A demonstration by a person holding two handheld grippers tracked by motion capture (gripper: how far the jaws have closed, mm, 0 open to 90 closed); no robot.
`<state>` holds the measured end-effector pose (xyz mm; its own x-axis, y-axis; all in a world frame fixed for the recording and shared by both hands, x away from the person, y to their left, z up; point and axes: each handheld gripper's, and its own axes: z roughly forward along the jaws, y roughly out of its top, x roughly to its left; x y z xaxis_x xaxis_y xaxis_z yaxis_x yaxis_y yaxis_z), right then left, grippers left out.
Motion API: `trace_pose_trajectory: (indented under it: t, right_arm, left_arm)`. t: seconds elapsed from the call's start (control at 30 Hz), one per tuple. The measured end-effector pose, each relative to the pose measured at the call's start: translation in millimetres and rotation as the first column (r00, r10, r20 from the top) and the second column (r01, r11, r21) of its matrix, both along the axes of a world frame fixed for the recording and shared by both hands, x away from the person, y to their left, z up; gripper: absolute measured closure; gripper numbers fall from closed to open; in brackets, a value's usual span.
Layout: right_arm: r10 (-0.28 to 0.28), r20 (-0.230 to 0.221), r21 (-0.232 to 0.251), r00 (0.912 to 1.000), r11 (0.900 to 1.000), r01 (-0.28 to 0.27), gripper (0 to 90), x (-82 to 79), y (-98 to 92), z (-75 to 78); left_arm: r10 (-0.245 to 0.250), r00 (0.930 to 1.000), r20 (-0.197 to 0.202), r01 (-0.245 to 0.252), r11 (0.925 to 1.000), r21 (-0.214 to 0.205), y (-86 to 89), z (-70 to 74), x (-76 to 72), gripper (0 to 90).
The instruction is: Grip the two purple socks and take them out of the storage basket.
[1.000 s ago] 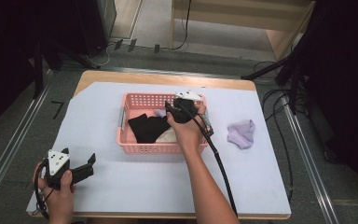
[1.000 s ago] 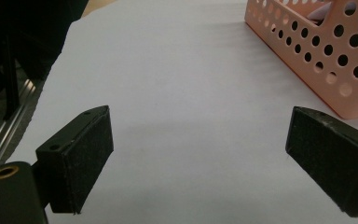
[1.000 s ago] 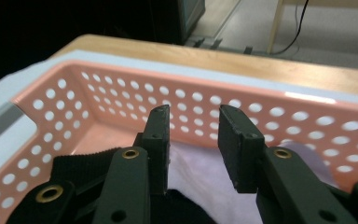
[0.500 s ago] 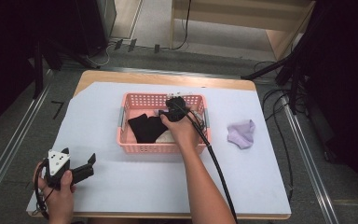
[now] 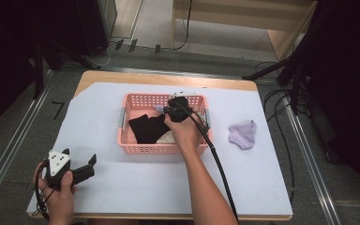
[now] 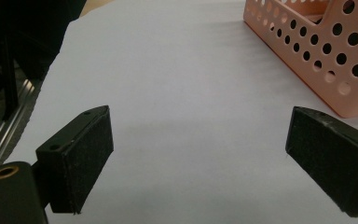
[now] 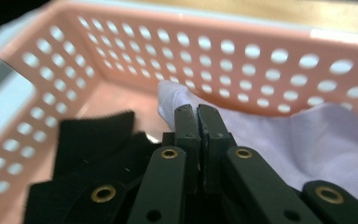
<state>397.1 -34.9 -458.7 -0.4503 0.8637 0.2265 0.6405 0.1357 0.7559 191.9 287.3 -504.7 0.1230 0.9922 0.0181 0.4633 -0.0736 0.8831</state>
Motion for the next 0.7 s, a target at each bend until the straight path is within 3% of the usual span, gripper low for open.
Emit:
trace_pose_trajectory:
  t: [0.13, 0.3, 0.4, 0.47, 0.53, 0.57, 0.63, 0.7]
  right_arm:
    - [0.013, 0.077, 0.101, 0.9969, 0.9946, -0.02, 88.1, -13.5, -4.3, 23.4]
    - [0.029, 0.165, 0.159, 0.9858, 0.9857, -0.055, 88.1, -33.7, -9.1, 52.3]
    - [0.052, 0.173, 0.188, 0.9835, 0.9786, -0.085, 87.9, -43.2, -13.0, 58.5]
    - [0.046, 0.166, 0.163, 0.9851, 0.9839, -0.074, 87.8, -42.7, -15.7, 54.0]
    - [0.01, 0.143, 0.139, 0.9897, 0.9898, -0.03, 87.8, -37.2, -21.7, 44.7]
    - [-0.034, 0.111, 0.1, 0.9933, 0.9947, 0.023, 87.8, -30.3, -28.3, 34.4]
    - [-0.046, 0.092, 0.078, 0.9947, 0.9962, 0.039, 87.8, -27.8, -30.4, 30.7]
    - [-0.103, 0.019, -0.024, 0.9945, 0.9943, 0.104, 86.7, -16.9, -37.4, 18.0]
  left_arm:
    - [-0.002, 1.0, -0.002, 0.002, 1.0, 0.008, -0.2, 0.1, 0.0, 8.3]
    - [-0.002, 1.0, -0.002, 0.002, 0.9999, 0.011, -0.5, 0.2, -0.1, 8.3]
    - [-0.004, 1.0, 0.0, 0.004, 0.9999, 0.014, -0.5, 0.2, -0.3, 8.3]
    - [-0.004, 1.0, 0.0, 0.004, 0.9999, 0.014, -0.9, 0.1, -0.3, 8.3]
    - [-0.006, 1.0, 0.001, 0.006, 0.9999, 0.014, -0.7, 0.2, -0.4, 8.3]
    - [-0.004, 1.0, 0.001, 0.004, 0.9999, 0.013, -0.6, 0.3, -0.6, 8.3]
    - [-0.003, 1.0, 0.0, 0.003, 0.9999, 0.01, -0.4, 0.1, -0.2, 8.3]
    - [-0.004, 1.0, -0.006, 0.004, 0.9999, 0.012, -0.8, 0.1, 0.1, 8.3]
